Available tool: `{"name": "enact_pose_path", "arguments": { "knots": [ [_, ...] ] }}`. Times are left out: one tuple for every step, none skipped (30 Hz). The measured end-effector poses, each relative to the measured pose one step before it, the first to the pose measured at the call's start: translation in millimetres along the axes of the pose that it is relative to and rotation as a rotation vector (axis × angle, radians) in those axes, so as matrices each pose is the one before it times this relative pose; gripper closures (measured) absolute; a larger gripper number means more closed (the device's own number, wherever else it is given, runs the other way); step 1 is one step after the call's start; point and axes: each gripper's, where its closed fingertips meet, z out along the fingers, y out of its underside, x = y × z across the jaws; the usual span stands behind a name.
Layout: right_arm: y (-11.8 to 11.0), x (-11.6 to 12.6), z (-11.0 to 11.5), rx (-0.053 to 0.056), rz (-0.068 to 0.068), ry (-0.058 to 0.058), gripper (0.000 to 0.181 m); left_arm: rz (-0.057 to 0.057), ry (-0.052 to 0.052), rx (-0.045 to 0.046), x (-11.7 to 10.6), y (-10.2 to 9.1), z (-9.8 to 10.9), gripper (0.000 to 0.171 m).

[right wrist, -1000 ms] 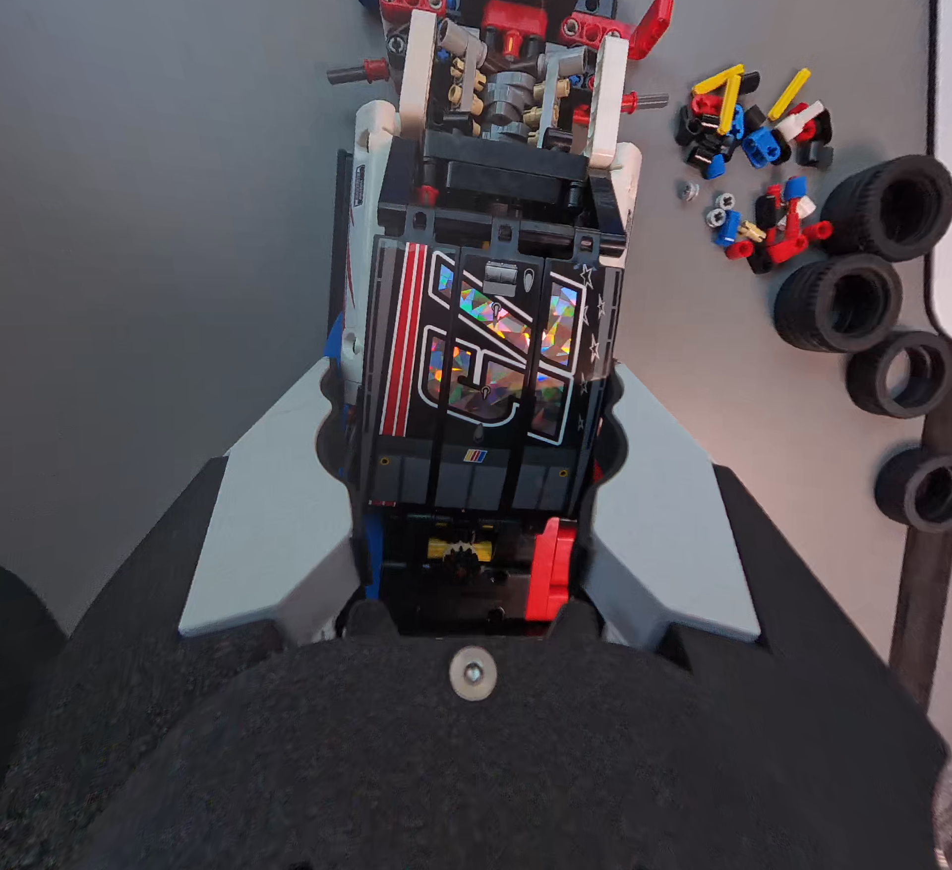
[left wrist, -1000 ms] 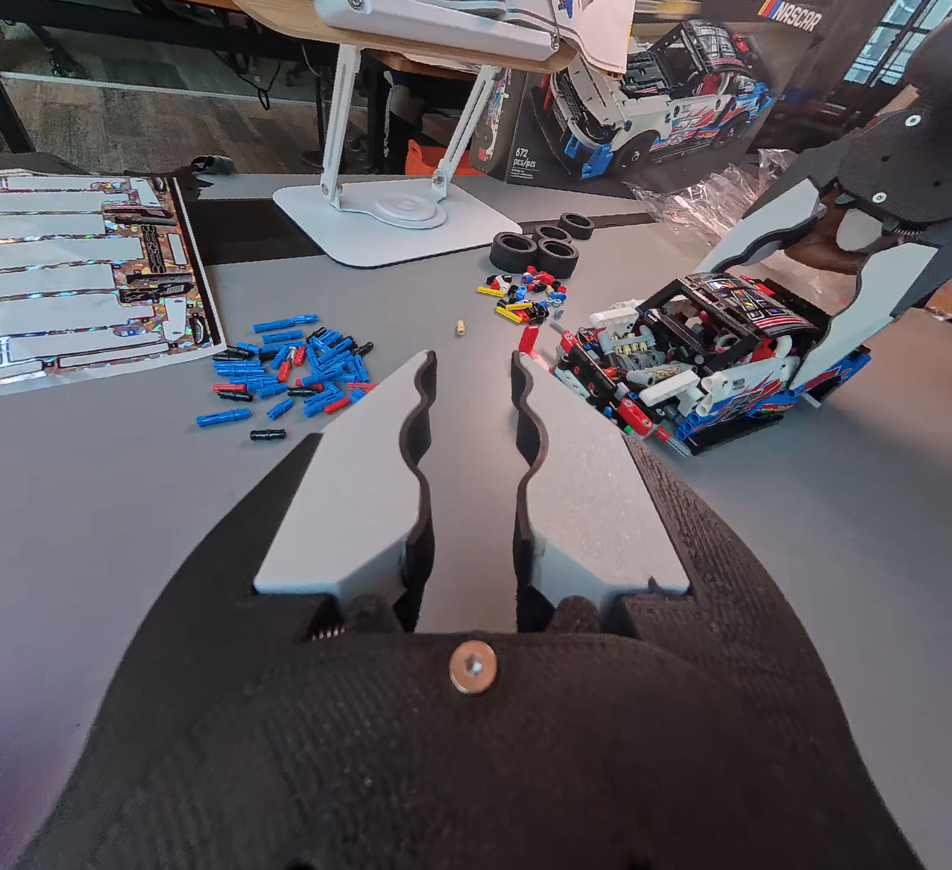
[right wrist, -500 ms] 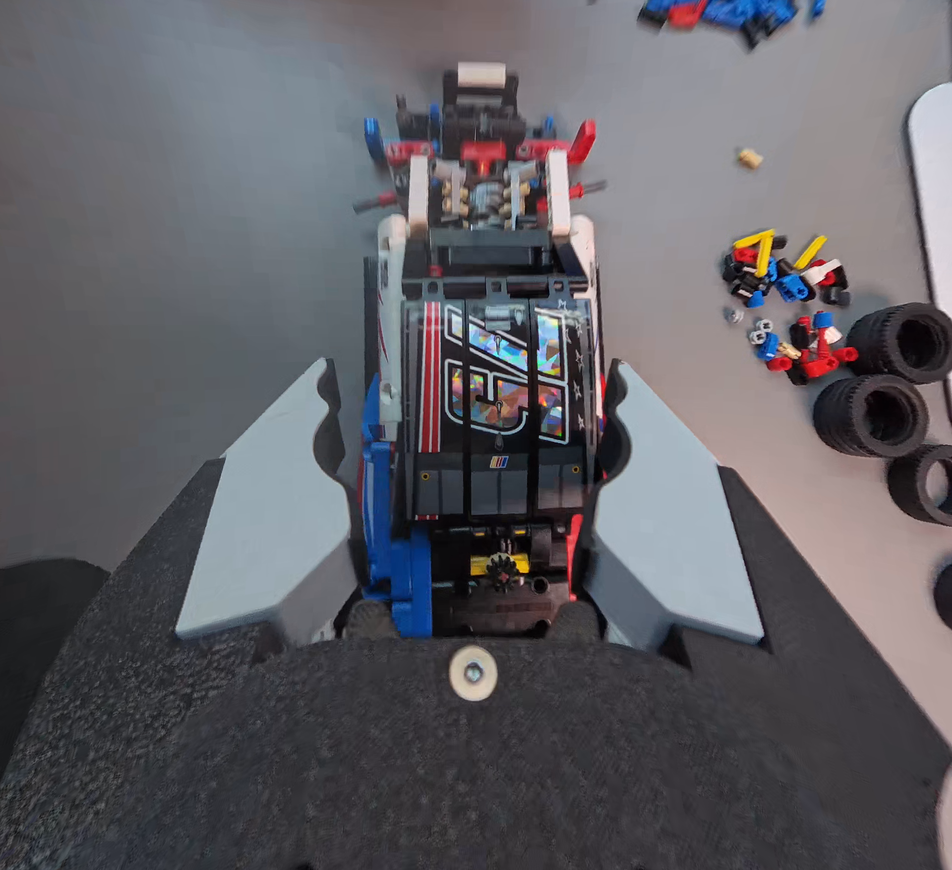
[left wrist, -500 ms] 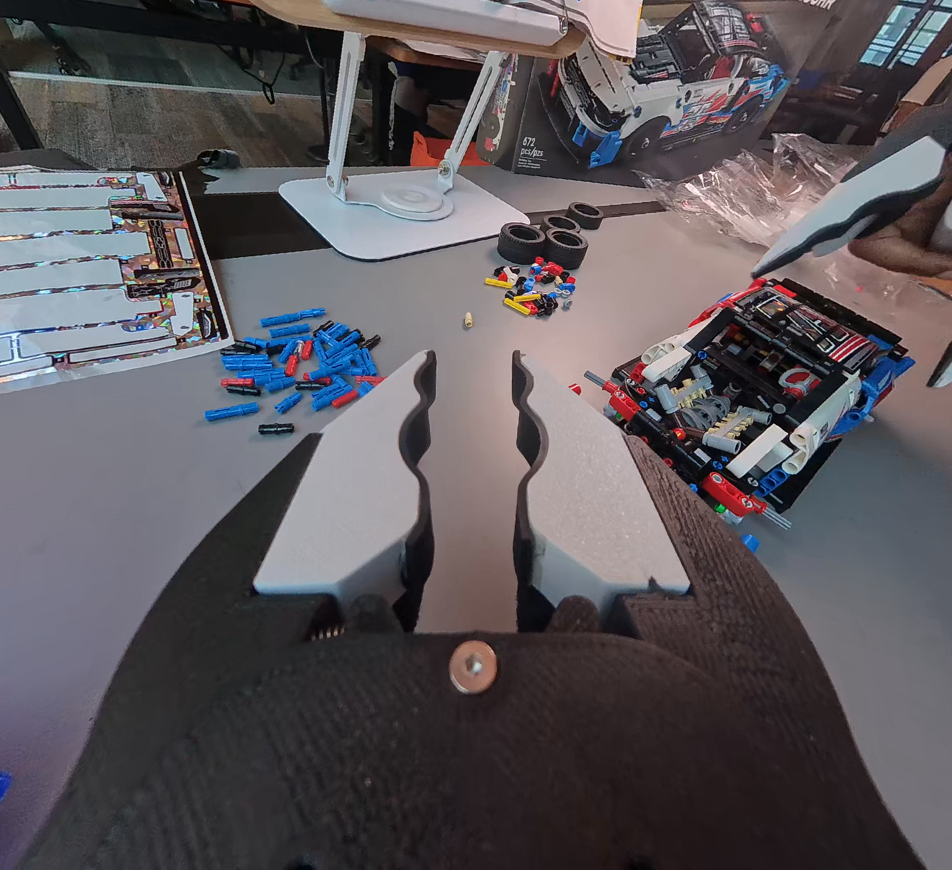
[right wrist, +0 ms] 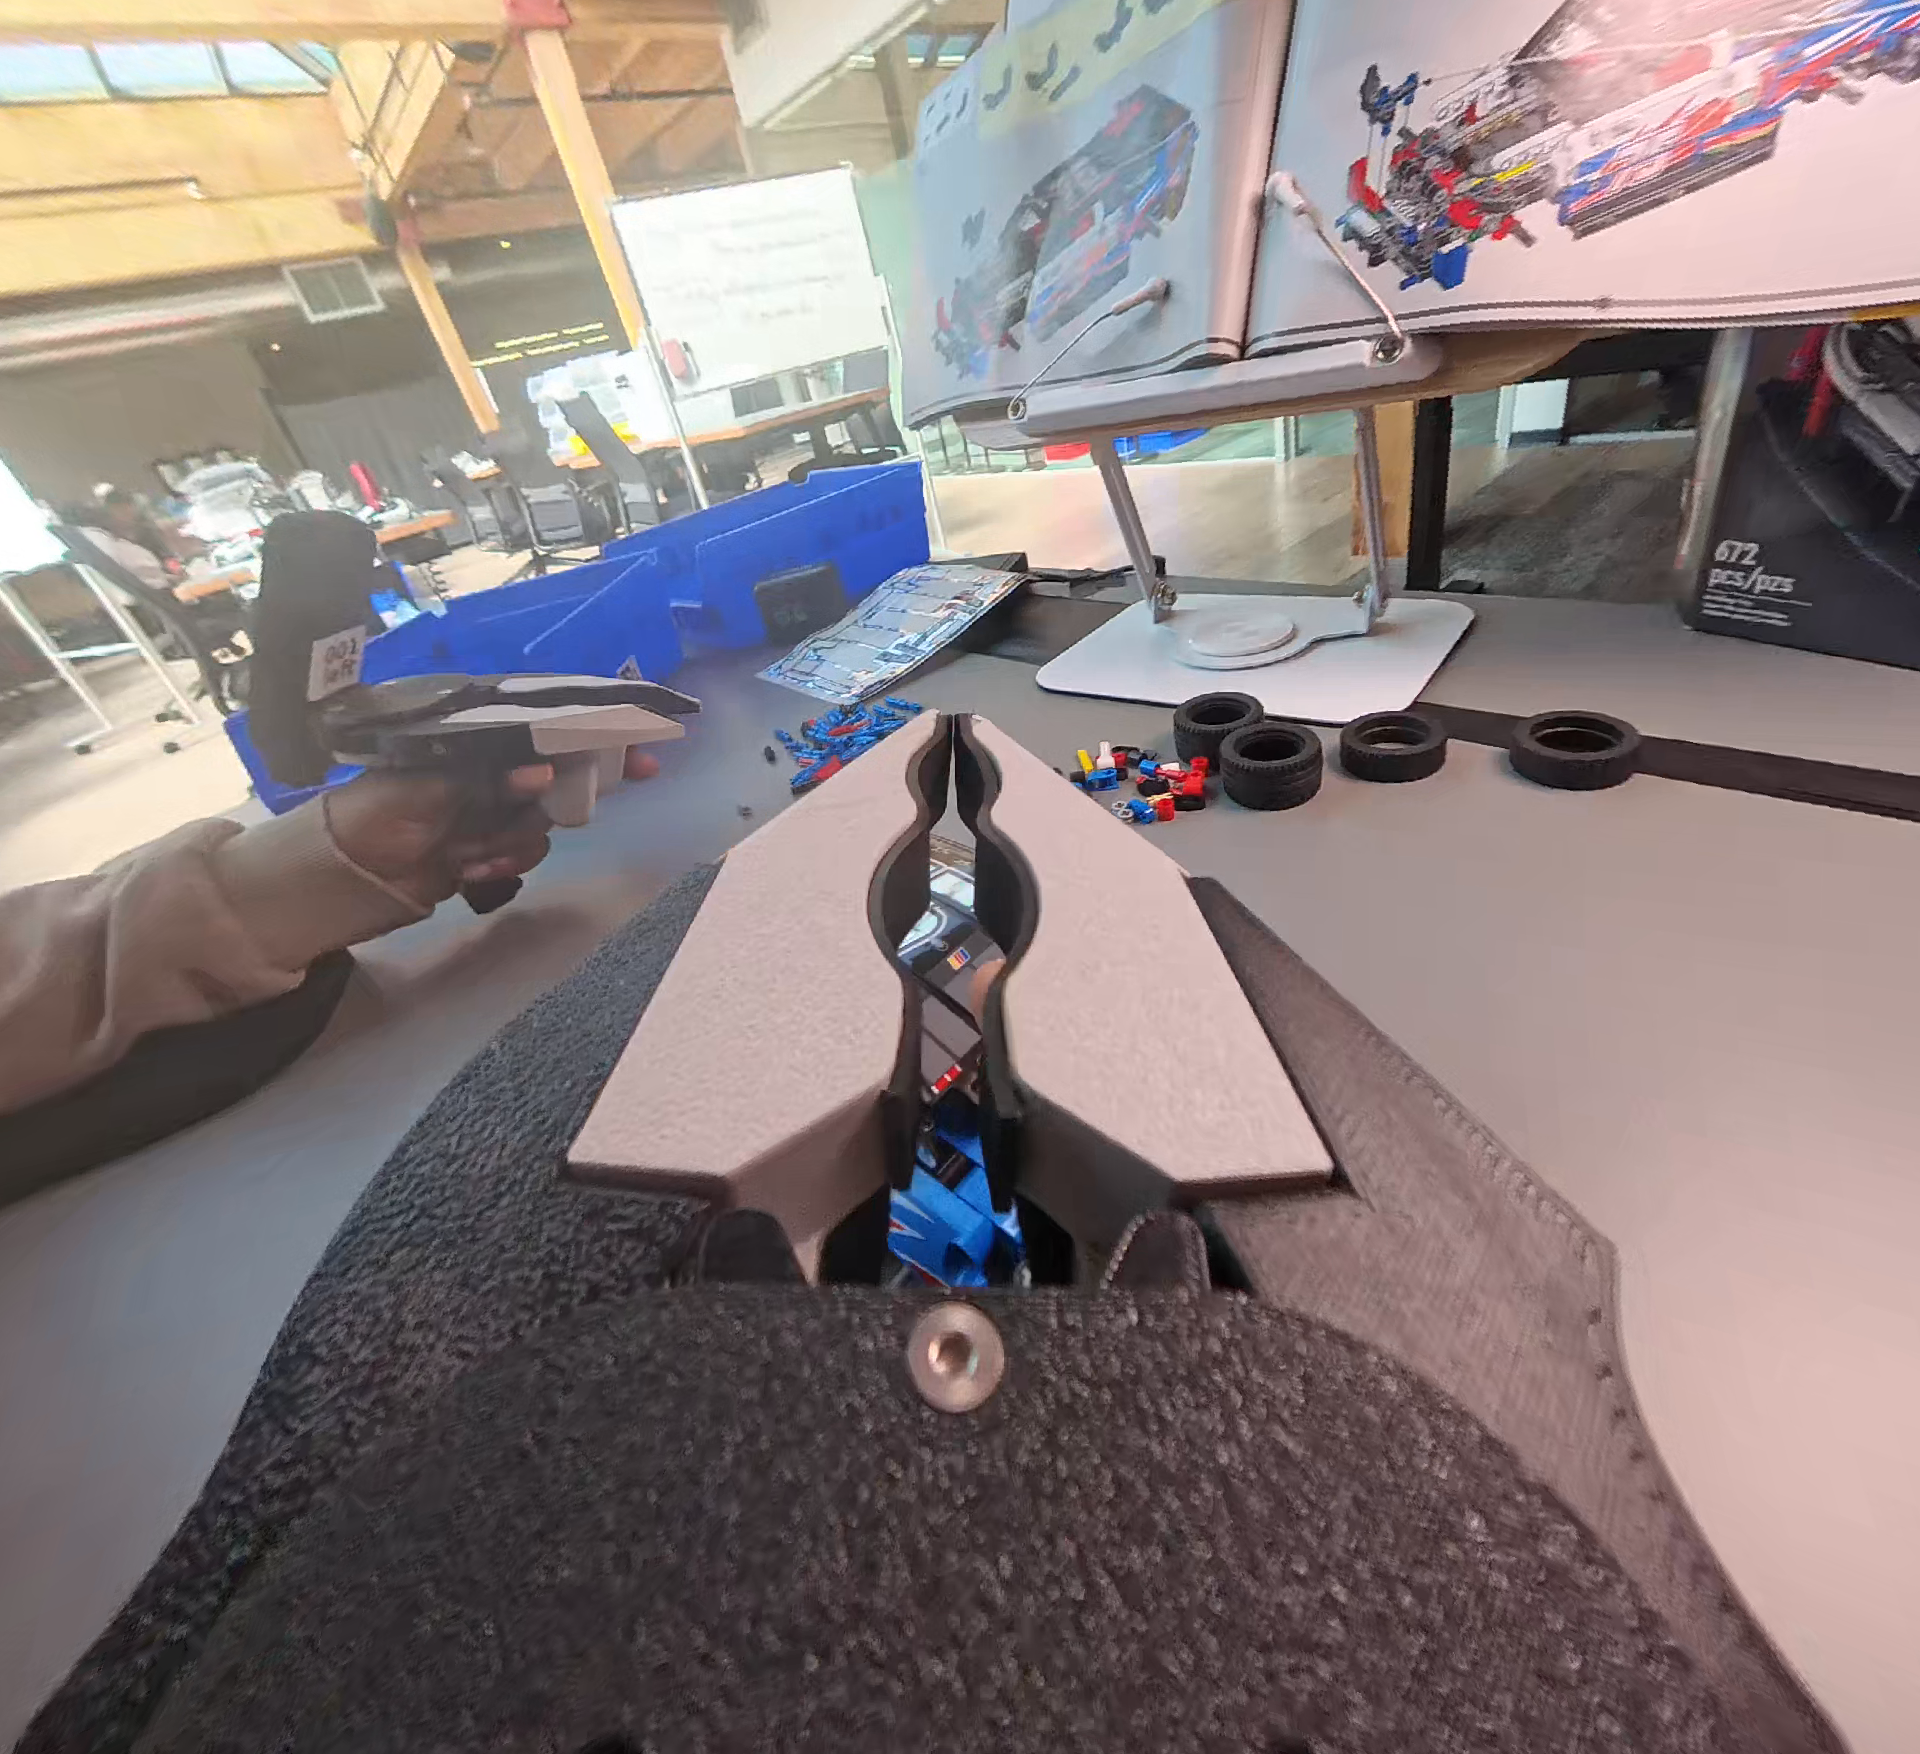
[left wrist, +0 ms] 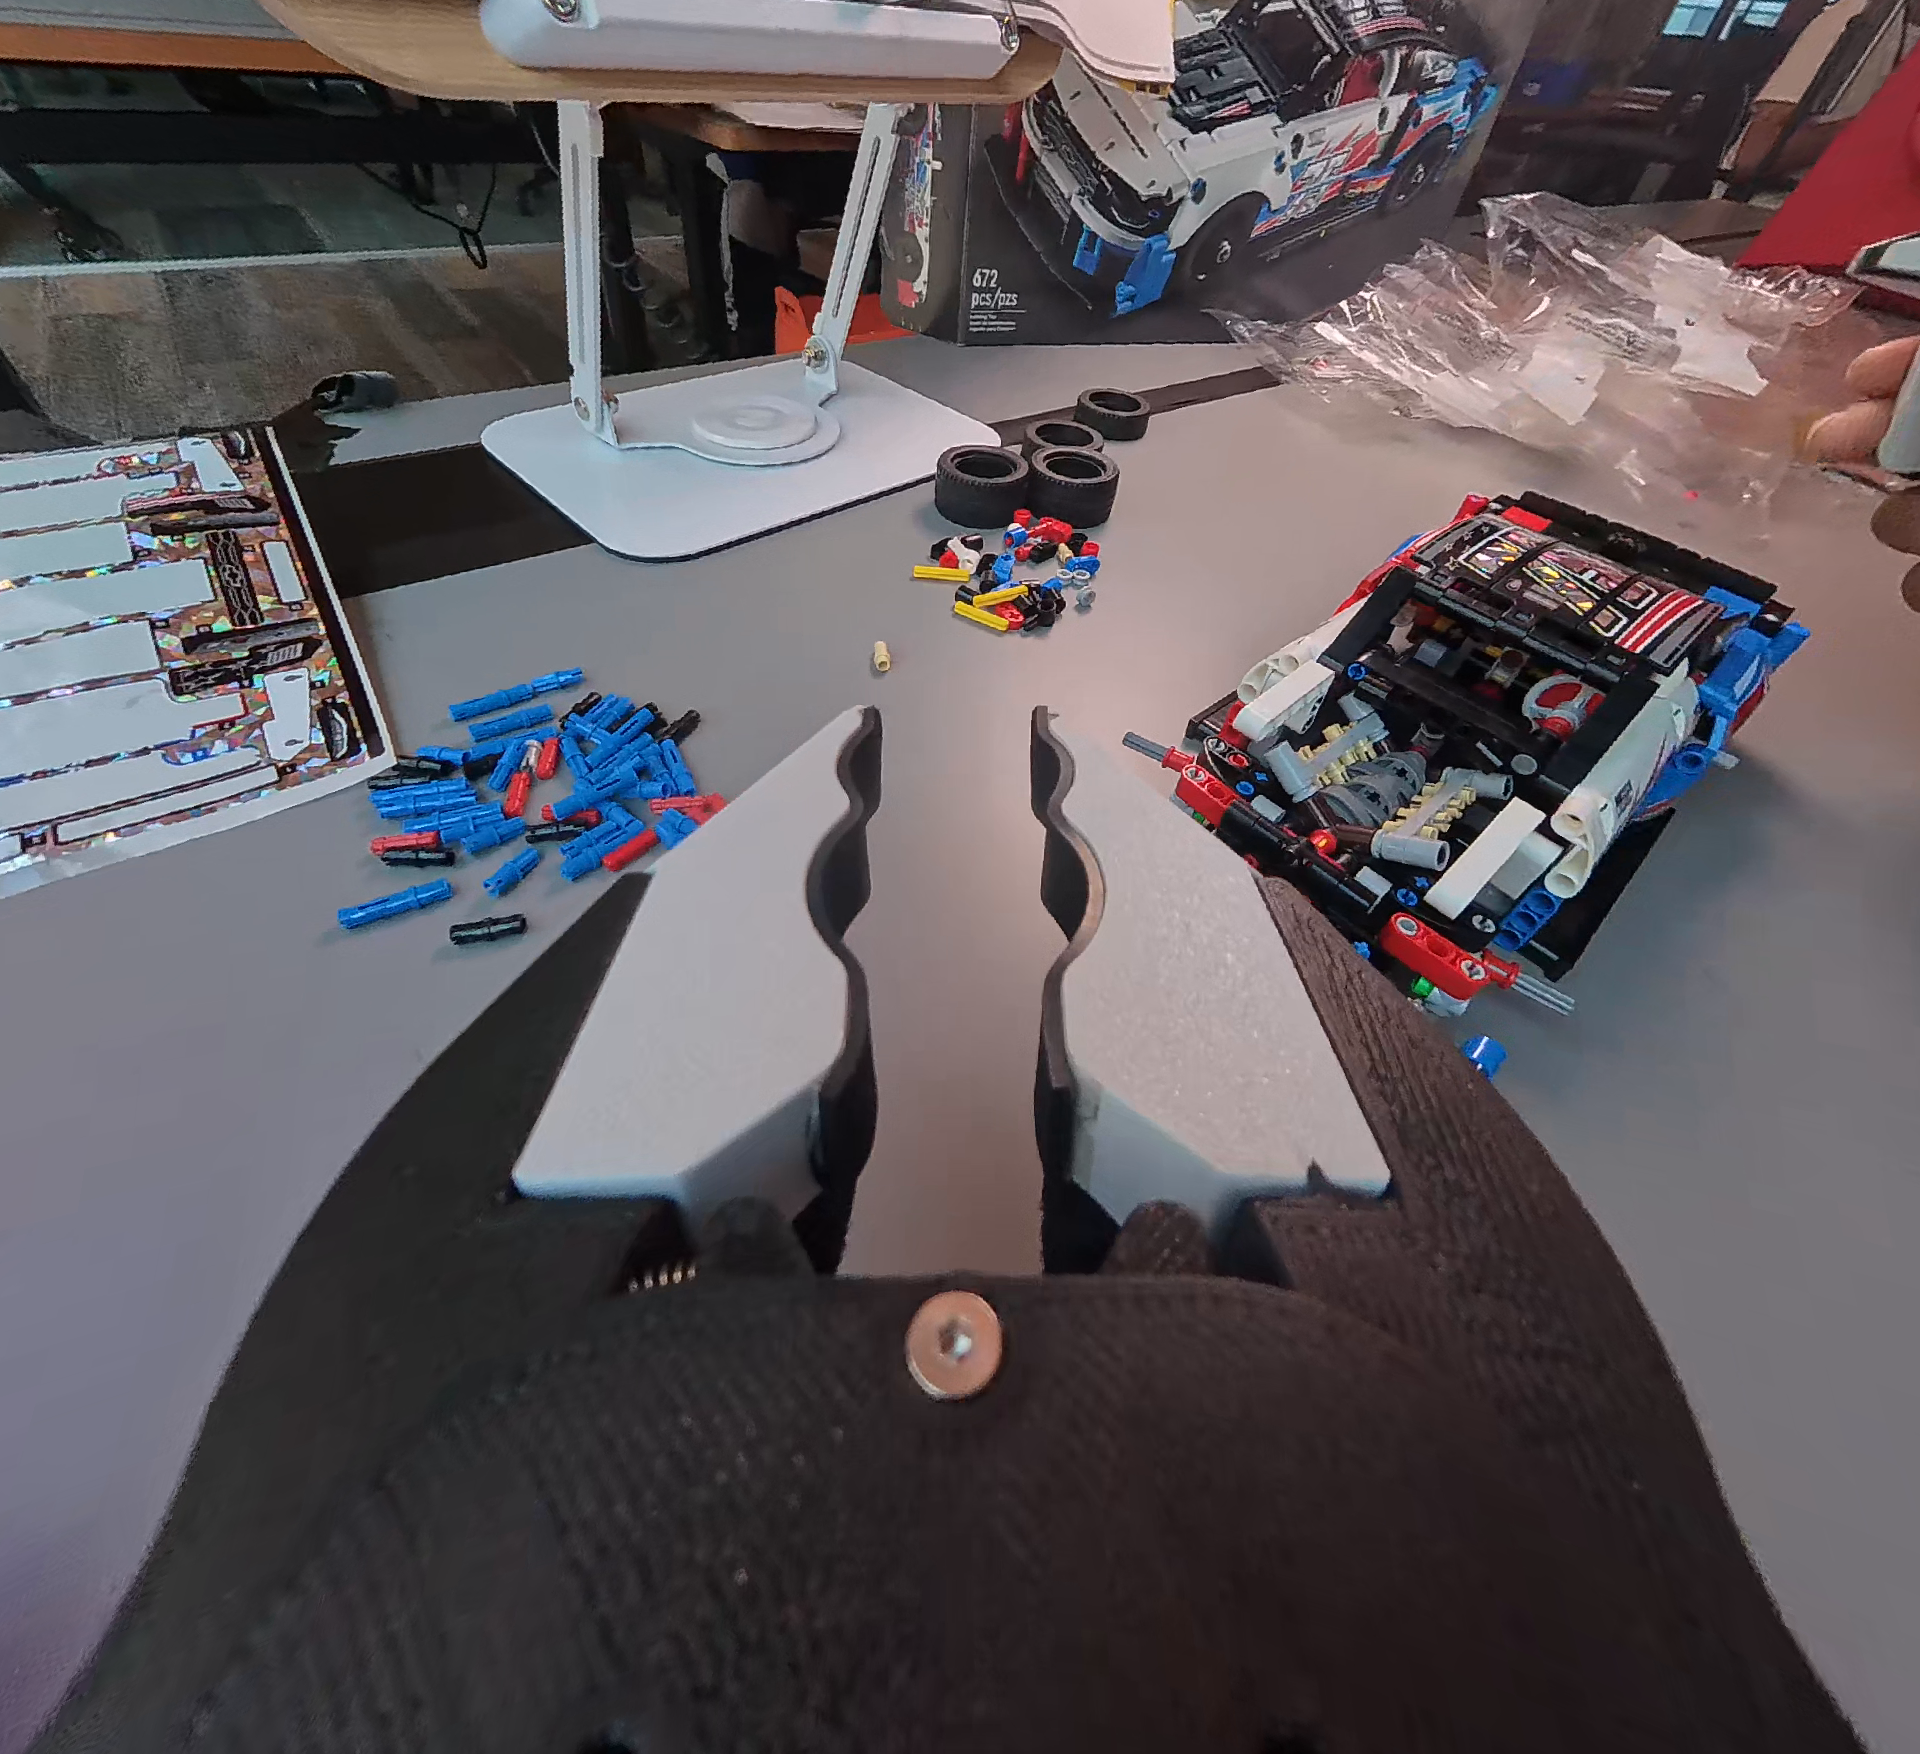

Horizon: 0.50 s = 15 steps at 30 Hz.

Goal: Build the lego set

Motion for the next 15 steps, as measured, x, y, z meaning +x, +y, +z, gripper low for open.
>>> {"name": "enact_pose_path", "arguments": {
  "knots": [
    [-1.92, 2.67, -0.65, 0.0040, -0.0326, 0.0122, 0.175, 0.0066, 0.0013, 0.00556, 0.63, -1.29, -0.21, 0.144],
    [-0.81, 5.90, -0.40, 0.0027, -0.0395, 0.0315, 0.166, 0.0049, 0.0028, 0.00336, 0.60, -1.17, -0.15, 0.144],
    [0.72, 6.22, -0.18, 0.0022, -0.0338, 0.0342, 0.158, 0.0039, 0.0021, 0.00204, 0.46, -0.84, 0.00, 0.144],
    [2.38, 2.63, -0.04, -0.0060, -0.0281, 0.0137, 0.150, 0.0050, 0.0019, 0.00154, 0.16, -0.79, -0.02, 0.144],
    [3.95, 1.15, -0.24, -0.0175, -0.0296, 0.0094, 0.143, 0.0084, -0.0028, -0.00418, -0.71, -0.06, -0.03, 0.144],
    [3.29, 0.95, -0.47, -0.0125, -0.0345, 0.0119, 0.138, 0.0115, -0.0117, -0.01010, -2.46, 0.71, -0.35, 0.144],
    [2.54, -0.20, -0.48, -0.0064, -0.0348, 0.0065, 0.135, 0.0159, -0.0229, -0.01793, -4.82, 1.87, -0.58, 0.145],
    [2.34, -0.54, -0.29, -0.0092, -0.0262, 0.0034, 0.134, 0.0220, -0.0341, -0.02394, -7.50, 2.80, -0.86, 0.146],
    [1.28, -0.54, -0.07, -0.0067, -0.0141, 0.0010, 0.135, 0.0273, -0.0478, -0.03110, -10.92, 4.34, -0.93, 0.147],
    [0.45, -1.58, 0.07, -0.0035, -0.0033, -0.0077, 0.138, 0.0248, -0.0427, -0.04619, -11.40, 7.33, -0.42, 0.149],
    [0.05, -1.88, -0.05, -0.0004, 0.0041, -0.0107, 0.140, 0.0081, -0.0407, -0.05748, -11.77, 9.76, 0.27, 0.150],
    [-0.27, -1.93, -0.32, 0.0041, 0.0057, -0.0113, 0.144, -0.0033, -0.0341, -0.04405, -10.44, 8.25, 0.27, 0.151],
    [-0.11, -2.19, -0.38, 0.0050, 0.0027, -0.0132, 0.150, -0.0072, -0.0108, -0.03814, -6.26, 6.95, 0.87, 0.152],
    [0.09, -1.86, -0.09, 0.0050, -0.0002, -0.0106, 0.156, -0.0086, 0.0082, -0.04643, -2.57, 7.77, 2.22, 0.151],
    [0.99, -1.30, 0.24, 0.0013, -0.0006, -0.0049, 0.160, -0.0054, 0.0093, -0.03364, -1.00, 5.90, 2.96, 0.152]
  ]
}}
